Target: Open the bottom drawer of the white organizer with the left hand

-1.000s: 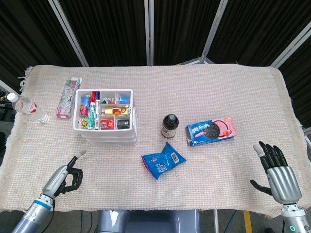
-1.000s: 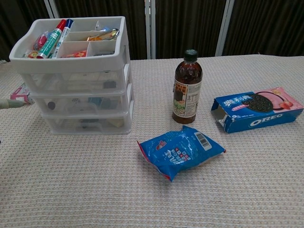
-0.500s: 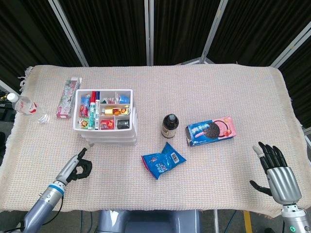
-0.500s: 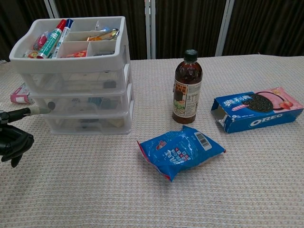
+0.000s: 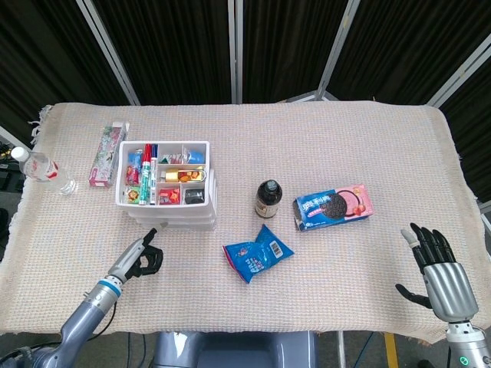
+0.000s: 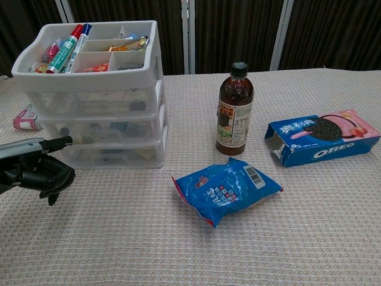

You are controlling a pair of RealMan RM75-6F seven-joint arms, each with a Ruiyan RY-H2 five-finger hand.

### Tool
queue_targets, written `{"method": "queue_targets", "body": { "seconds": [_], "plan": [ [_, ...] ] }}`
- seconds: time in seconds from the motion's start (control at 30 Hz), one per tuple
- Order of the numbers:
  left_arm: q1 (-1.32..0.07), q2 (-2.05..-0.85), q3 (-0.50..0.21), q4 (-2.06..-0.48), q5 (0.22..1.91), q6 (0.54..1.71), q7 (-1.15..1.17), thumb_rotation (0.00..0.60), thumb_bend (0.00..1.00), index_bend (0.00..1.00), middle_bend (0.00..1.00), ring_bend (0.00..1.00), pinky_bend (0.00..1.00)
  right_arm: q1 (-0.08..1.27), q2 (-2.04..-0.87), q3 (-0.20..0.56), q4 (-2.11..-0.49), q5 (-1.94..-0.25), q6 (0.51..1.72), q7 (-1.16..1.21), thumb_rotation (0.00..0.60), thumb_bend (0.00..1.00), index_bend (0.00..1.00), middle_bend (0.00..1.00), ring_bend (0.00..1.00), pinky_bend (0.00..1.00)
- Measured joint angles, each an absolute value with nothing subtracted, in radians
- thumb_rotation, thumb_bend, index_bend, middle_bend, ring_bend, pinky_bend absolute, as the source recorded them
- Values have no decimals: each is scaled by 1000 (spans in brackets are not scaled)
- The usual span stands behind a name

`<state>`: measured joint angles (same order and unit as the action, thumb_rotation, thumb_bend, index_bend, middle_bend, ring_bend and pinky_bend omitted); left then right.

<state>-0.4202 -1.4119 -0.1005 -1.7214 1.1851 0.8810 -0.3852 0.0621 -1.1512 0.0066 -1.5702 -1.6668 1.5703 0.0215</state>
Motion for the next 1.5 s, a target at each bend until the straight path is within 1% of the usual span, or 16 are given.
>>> {"method": "queue_targets", "body": {
  "seconds": [0.27,0.47,0.77,1.0,1.5],
  "plan": [
    [-449,-1443,-125,-1718,1117,873,-324,600,731,0,740,749,594,62,-1153,6,-1568,-1670,1572,22,600,19,0,0,0,0],
    [-466,-1456,-139,-1720,1093,845,-332,600,731,0,740,749,594,62,-1154,6,-1567,-1671,1572,19,600,19,0,0,0,0],
    [-472,-1469,-157,-1721,1110,819,-412,600,732,0,740,749,594,63,-1155,7,-1566,-1670,1570,18,600,19,0,0,0,0],
    [-471,-1482,-158,-1709,1130,813,-444,600,731,0,740,749,594,62,-1155,7,-1566,-1670,1572,20,600,19,0,0,0,0],
    [-489,-1511,-164,-1680,1118,799,-448,600,731,0,740,749,594,63,-1156,6,-1565,-1670,1569,19,600,19,0,0,0,0]
  ]
}}
